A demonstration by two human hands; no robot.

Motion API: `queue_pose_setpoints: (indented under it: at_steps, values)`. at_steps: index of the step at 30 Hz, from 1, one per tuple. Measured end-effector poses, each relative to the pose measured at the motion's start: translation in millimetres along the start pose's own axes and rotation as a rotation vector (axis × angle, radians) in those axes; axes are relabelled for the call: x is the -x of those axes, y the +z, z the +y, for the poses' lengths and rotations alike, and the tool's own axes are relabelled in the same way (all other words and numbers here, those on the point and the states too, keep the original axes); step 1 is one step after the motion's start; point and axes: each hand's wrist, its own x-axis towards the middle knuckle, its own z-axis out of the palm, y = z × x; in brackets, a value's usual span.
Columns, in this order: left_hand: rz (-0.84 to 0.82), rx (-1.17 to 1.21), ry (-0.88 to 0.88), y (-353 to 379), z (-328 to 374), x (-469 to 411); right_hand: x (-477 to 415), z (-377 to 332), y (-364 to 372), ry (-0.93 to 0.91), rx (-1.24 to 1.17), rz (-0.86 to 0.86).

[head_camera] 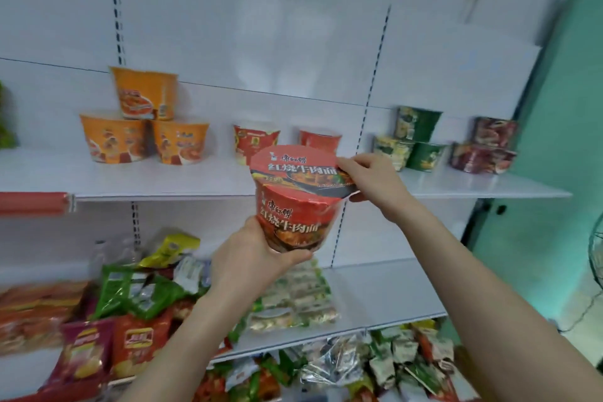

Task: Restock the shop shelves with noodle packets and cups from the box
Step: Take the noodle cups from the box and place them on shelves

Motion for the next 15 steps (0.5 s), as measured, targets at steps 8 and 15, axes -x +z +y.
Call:
queue_pose_setpoints:
  at_steps: [8,15]
  values:
    - [-0.109,-0.011,0.120,63.4,71.0,-66.0,-54.4,50.5,-71.6,0.077,-0.018,0.171]
    - [-0.078,-0.089,0.232,102.6,110.0,-157.5,-141.2,75.5,-105.1,0.074,-0.004,0.268]
